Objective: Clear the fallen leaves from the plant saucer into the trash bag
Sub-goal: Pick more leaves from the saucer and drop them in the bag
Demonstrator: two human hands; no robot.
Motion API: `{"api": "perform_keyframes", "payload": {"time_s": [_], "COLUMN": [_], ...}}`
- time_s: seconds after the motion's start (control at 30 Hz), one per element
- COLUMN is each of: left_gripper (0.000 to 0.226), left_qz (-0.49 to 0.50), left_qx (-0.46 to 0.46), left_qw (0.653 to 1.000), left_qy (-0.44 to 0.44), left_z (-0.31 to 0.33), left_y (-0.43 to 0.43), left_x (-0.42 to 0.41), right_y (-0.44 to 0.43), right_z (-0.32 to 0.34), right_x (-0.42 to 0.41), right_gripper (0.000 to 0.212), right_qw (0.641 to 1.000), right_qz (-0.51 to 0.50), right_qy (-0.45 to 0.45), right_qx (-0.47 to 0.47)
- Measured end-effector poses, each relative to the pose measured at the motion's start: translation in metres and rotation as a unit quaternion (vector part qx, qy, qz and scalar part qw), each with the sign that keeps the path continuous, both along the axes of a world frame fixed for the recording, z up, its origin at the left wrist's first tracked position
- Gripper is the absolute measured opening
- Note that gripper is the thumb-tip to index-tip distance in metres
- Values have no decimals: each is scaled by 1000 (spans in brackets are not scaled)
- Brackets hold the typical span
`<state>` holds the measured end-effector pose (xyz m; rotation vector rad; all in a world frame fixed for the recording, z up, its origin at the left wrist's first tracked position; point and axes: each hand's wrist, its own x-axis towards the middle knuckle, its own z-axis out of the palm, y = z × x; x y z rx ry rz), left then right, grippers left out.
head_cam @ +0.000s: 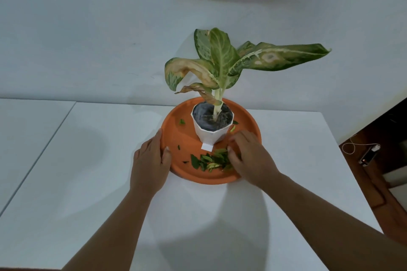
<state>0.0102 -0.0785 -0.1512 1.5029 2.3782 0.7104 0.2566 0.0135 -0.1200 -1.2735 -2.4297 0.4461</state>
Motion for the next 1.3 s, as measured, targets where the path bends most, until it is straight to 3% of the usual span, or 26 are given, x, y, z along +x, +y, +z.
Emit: {"api": "perform_keyframes", "payload": {"time_s": [0.1,0.27,0.5,0.63,0.77,0.93,1.13,1.3], "left_gripper": [61,59,50,50,54,43,33,17], "left_qz": [-1,12,52,-45,-191,-238,-209,-177], "left_qx": [15,28,79,74,-44,-112,-102,-58], "left_qw": [1000,1000,994,993,961,930,965,981], "left_qy": [-4,3,-47,77,194,256,118,47], "left_z": [-1,0,8,16,18,22,29,30], "left_y": [0,-2,2,29,72,83,45,46], "left_x": [1,5,11,2,-6,1,23,35], "right_y": [26,59,43,37,66,95,54,45], "right_z": [-6,-5,-4,1,1,-10,2,18], "right_x": [2,-15,-10,2,-3,-13,15,14], "right_gripper": [31,54,47,41,52,54,46,41], "right_qw": [999,995,982,979,982,962,953,970], "right_qz": [-21,35,59,60,74,166,189,168], "right_qy": [-24,-90,-163,-172,-169,-218,-226,-111], "right_qx": [-12,-29,-71,-87,-34,-4,-72,-133]}}
